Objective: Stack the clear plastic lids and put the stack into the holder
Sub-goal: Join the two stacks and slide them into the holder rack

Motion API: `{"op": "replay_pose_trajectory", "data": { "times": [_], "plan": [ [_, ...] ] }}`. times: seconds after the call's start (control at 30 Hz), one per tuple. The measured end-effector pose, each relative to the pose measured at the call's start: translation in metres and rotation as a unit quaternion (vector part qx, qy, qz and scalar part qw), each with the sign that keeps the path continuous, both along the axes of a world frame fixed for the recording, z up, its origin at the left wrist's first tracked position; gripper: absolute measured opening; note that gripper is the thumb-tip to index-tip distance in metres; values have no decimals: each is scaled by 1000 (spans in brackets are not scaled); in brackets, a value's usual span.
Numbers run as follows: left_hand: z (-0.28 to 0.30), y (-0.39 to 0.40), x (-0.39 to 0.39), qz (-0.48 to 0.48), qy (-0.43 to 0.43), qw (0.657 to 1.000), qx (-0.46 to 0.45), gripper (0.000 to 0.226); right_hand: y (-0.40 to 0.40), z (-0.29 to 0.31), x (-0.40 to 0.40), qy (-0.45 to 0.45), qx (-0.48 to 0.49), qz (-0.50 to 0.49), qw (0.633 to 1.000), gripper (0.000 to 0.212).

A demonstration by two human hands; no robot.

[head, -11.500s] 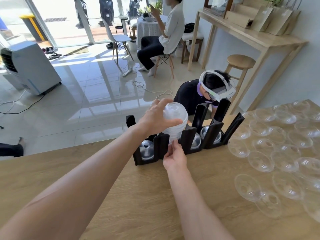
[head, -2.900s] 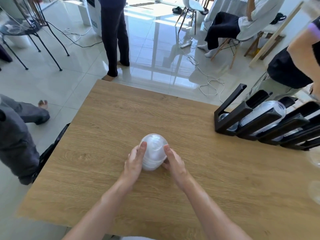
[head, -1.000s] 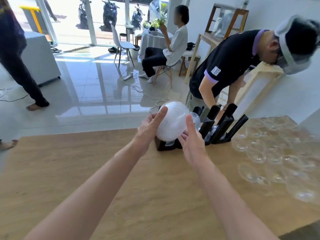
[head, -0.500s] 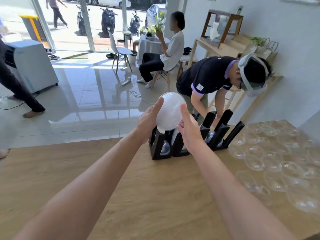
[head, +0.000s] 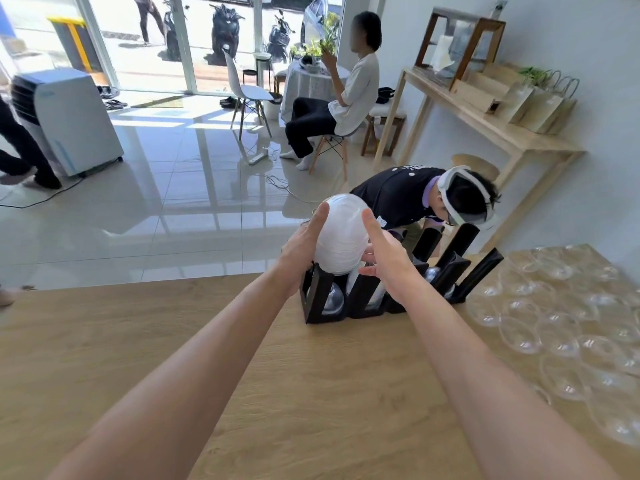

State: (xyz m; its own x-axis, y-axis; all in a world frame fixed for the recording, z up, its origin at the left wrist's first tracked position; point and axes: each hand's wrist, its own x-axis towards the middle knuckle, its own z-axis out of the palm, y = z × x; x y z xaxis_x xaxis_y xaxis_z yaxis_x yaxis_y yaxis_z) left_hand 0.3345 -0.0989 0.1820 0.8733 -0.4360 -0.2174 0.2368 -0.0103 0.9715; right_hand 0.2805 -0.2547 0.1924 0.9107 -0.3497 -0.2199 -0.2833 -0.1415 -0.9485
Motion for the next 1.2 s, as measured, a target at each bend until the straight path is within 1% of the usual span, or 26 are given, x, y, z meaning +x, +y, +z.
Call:
{"op": "replay_pose_trajectory", "data": {
  "times": [0.07,0.17,0.23,0.33,0.4,0.43,0.53,0.57,0.63,0.73,0.83,0.97,1.07,1.2],
  "plan": [
    [-1,-2,1,-4,4,1000,0,98,-2,-1,1,14,2,2,1000,83],
    [-7,-5,3,-6,19,1000,8,105,-3,-4,3,28,-19,2,999,90],
    [-10,-4,3,2,40,999,10,99,-4,-5,5,32,-44,8,999,85],
    [-16,-5,7,10,59,998,17,100,-6,-8,9,34,-62,21,997,76],
    [-16,-7,8,13,67,998,15,95,-8,-9,11,41,-70,14,997,84],
    [-17,-9,10,16,73,997,18,98,-9,-9,13,47,-76,11,996,88],
    [-20,-12,16,25,88,995,33,125,-11,-10,18,70,-95,16,993,96],
    [-21,-12,17,24,91,995,32,129,-12,-10,20,77,-101,19,992,100],
    [-23,-13,18,18,91,995,30,130,-13,-10,24,88,-106,25,990,104],
    [-27,-15,19,37,95,994,30,125,-15,-12,29,101,-96,22,990,102],
    [-31,-15,21,54,105,992,36,106,-18,-15,33,114,-105,24,988,101],
    [-37,-10,21,46,120,991,33,117,-19,-14,38,118,-136,37,983,93],
    [-39,-9,22,45,119,992,19,109,-19,-13,39,104,-157,50,981,81],
    [-46,-10,21,30,100,994,11,100,-22,-13,38,78,-190,40,978,68]
  ]
}}
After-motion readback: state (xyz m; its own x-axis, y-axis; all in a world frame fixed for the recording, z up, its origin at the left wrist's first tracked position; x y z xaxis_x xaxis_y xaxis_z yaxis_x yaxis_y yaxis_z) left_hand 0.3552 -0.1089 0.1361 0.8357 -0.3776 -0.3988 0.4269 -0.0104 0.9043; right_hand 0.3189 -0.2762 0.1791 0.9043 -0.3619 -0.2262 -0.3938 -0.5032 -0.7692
